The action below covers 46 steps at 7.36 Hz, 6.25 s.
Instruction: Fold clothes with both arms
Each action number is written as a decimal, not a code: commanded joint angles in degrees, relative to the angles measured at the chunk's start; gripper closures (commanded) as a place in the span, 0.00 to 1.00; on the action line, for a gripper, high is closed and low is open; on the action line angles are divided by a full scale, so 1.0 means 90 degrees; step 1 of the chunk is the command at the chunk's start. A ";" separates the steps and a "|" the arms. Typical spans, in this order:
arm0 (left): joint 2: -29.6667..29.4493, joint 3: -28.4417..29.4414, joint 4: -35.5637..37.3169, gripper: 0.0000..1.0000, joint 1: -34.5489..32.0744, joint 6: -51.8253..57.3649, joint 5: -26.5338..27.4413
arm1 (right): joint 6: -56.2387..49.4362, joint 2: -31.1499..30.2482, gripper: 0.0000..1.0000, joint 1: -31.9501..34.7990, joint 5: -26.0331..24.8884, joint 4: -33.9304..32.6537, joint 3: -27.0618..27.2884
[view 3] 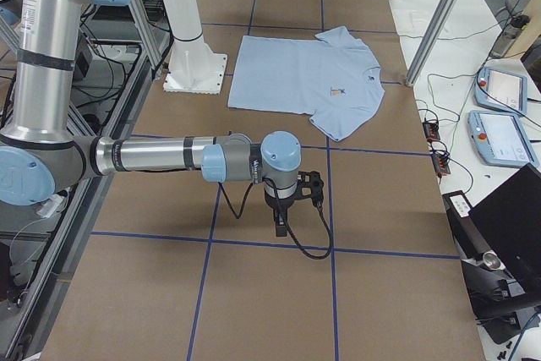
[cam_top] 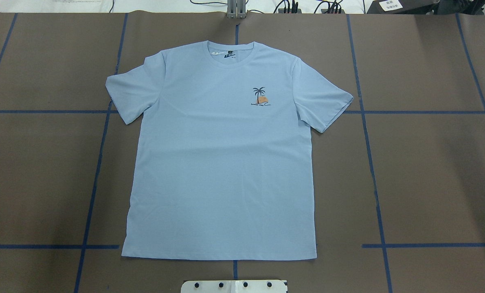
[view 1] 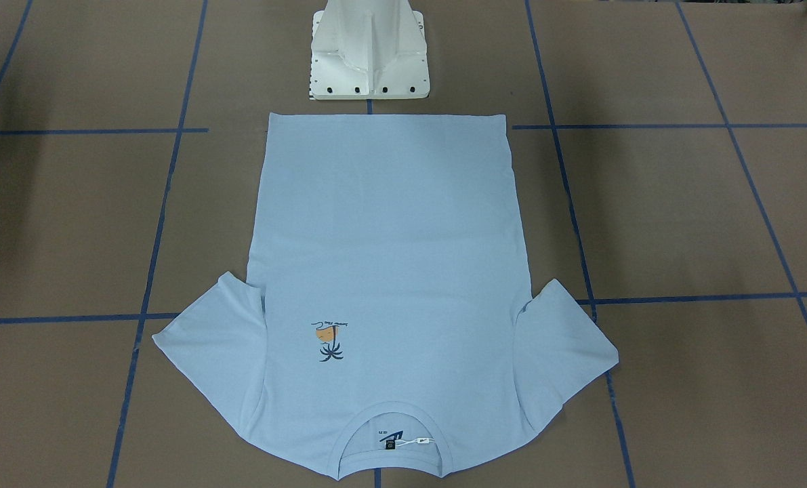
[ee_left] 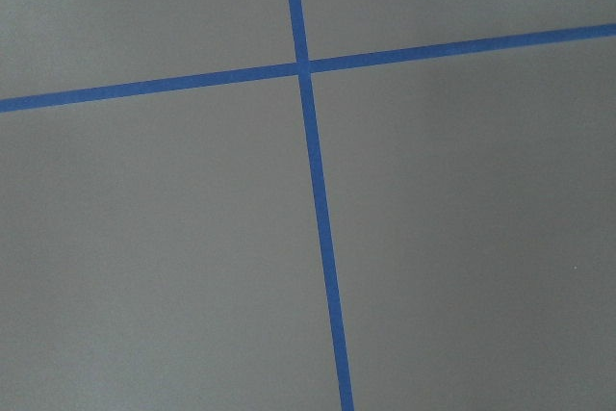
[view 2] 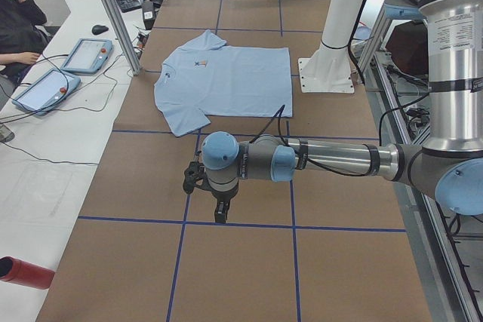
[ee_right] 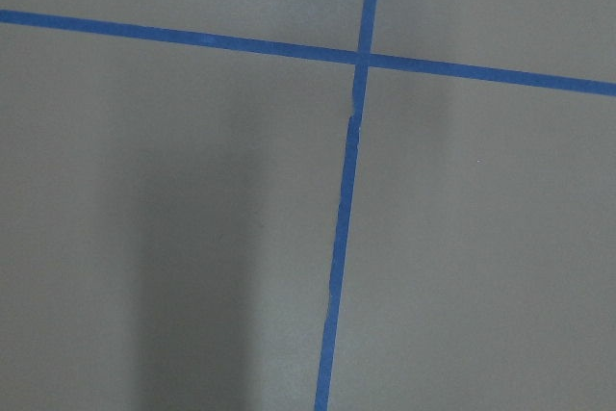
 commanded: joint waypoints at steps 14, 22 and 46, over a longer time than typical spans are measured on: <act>-0.0900 0.0841 -0.4041 0.00 0.0000 -0.0610 0.0023 | 0.4120 0.2839 0.00 -0.1703 -0.0309 0.4322 -0.2414; -0.0900 0.0812 -0.4051 0.00 0.0000 -0.0620 0.0013 | 0.5898 0.3730 0.32 -0.4306 -0.3116 0.5119 -0.3245; -0.0929 0.0840 -0.4322 0.00 0.0010 -0.0678 0.0023 | 0.8245 0.7352 0.00 -0.5539 -0.5104 0.1565 -0.4300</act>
